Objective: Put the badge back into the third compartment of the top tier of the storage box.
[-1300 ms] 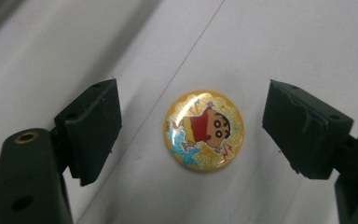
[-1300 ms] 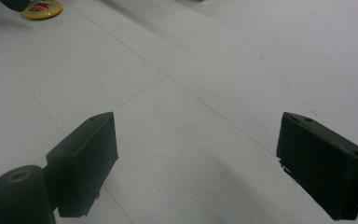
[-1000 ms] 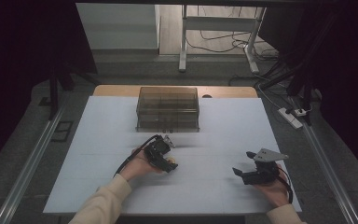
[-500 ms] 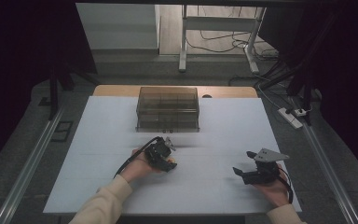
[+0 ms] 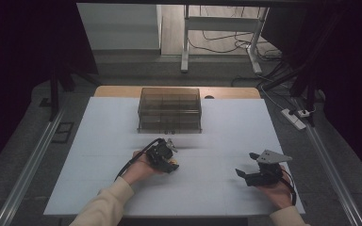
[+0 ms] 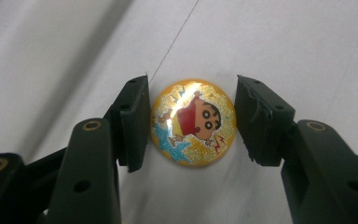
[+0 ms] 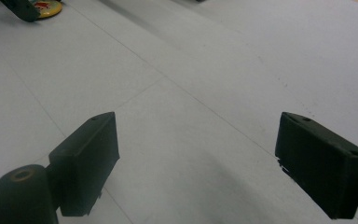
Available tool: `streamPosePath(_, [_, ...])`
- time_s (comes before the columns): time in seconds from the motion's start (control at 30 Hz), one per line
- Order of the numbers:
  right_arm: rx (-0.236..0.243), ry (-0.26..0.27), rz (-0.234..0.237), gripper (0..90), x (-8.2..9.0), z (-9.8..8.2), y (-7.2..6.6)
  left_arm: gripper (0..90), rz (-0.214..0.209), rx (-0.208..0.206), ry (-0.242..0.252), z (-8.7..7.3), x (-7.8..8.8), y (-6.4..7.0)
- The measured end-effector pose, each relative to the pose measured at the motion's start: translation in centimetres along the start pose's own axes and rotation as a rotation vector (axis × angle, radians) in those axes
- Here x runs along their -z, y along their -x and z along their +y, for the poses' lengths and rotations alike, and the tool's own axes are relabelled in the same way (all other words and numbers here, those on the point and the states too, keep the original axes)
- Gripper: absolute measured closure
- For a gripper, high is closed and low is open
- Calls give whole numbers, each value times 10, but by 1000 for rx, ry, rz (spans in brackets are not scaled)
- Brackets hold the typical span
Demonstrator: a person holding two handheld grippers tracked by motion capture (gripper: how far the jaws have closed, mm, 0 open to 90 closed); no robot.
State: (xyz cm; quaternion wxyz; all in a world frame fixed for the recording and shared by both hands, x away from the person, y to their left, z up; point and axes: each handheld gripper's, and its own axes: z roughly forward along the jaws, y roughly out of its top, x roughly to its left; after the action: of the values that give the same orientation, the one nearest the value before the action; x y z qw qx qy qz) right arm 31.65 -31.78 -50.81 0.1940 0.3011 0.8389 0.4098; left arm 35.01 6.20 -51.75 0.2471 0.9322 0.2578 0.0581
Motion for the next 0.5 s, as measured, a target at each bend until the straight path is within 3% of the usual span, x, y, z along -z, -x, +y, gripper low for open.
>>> streamPosePath(0.17, [0, 1, -6, 133, 0, 0, 0, 470, -30, 9, 22, 0, 1, 0])
streamPosePath(0.5, [4, -1, -6, 133, 0, 0, -1, 469, -29, 20, 57, 0, 9, -2])
